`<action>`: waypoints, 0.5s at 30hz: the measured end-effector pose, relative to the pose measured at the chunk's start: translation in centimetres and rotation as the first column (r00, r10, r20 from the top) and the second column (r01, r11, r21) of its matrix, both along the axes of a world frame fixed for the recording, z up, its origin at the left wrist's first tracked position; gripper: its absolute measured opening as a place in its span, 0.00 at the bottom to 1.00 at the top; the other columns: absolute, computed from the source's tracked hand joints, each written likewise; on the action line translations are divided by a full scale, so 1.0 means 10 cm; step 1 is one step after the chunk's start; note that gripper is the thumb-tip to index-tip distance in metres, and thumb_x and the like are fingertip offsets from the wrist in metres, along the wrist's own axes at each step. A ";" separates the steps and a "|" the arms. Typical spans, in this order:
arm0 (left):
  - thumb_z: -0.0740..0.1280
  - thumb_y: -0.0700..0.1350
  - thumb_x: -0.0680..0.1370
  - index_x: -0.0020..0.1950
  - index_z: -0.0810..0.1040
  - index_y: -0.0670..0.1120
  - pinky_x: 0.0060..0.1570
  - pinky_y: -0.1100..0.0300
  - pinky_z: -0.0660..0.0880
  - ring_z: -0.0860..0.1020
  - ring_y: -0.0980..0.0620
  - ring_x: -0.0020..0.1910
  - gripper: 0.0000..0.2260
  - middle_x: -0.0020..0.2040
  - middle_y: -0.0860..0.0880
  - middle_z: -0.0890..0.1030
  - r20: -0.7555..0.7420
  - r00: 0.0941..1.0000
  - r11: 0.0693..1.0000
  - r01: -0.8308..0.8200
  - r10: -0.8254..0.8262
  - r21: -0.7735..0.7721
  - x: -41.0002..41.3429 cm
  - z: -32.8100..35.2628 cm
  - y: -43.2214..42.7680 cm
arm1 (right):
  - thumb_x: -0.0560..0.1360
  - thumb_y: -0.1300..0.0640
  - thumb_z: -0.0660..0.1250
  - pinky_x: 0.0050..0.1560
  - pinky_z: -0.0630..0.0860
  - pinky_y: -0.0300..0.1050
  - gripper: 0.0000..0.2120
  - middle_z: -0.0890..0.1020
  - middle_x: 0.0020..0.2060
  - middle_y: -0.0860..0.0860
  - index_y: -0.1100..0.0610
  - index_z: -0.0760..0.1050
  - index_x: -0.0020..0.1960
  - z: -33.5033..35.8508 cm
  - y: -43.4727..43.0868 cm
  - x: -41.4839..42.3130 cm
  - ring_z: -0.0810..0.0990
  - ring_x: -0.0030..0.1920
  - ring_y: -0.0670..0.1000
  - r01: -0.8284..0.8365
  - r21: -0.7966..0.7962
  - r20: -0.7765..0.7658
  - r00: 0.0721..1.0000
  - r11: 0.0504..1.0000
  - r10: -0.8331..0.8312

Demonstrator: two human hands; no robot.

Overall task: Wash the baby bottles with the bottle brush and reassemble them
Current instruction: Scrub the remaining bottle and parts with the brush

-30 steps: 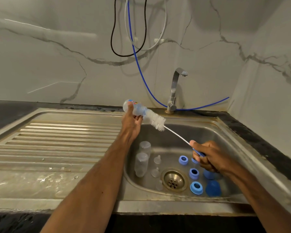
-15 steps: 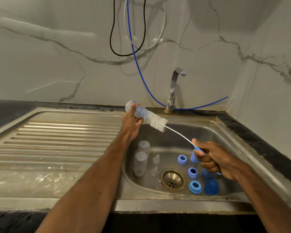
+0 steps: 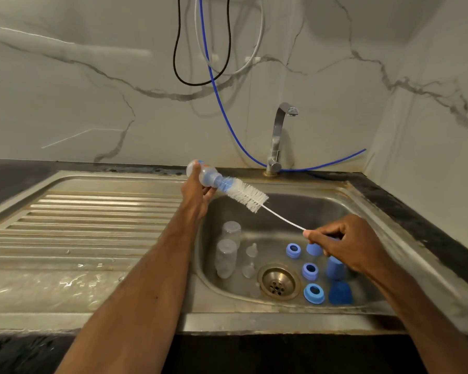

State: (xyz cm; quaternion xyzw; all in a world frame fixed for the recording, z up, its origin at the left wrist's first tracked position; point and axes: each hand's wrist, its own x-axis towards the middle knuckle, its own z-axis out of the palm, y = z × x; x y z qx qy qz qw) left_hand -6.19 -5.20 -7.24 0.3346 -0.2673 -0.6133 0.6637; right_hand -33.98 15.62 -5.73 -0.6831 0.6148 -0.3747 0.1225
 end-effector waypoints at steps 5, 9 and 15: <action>0.67 0.56 0.81 0.66 0.71 0.43 0.59 0.49 0.81 0.81 0.41 0.62 0.21 0.66 0.38 0.79 0.149 0.986 0.995 0.087 -0.080 -0.040 -0.14 0.03 0.09 | 0.74 0.48 0.75 0.42 0.84 0.51 0.09 0.85 0.30 0.46 0.45 0.85 0.35 -0.02 -0.07 0.04 0.84 0.33 0.49 -0.023 -0.017 -0.015 1.000 1.000 0.022; 0.69 0.52 0.81 0.63 0.72 0.41 0.53 0.49 0.83 0.82 0.42 0.59 0.18 0.60 0.39 0.80 -0.055 0.996 0.996 -0.078 0.076 -0.036 -0.09 0.10 0.07 | 0.75 0.45 0.72 0.33 0.76 0.50 0.17 0.78 0.22 0.57 0.51 0.84 0.31 0.00 -0.03 -0.02 0.73 0.24 0.58 -0.060 -0.005 0.053 0.997 0.998 0.060; 0.69 0.50 0.82 0.53 0.78 0.45 0.46 0.54 0.85 0.84 0.42 0.55 0.09 0.54 0.42 0.83 0.027 0.997 0.987 -0.069 0.074 -0.145 -0.22 0.16 0.15 | 0.77 0.47 0.71 0.32 0.71 0.46 0.20 0.75 0.24 0.64 0.56 0.82 0.30 0.02 -0.07 0.00 0.70 0.25 0.51 -0.044 0.056 0.162 0.986 0.997 0.034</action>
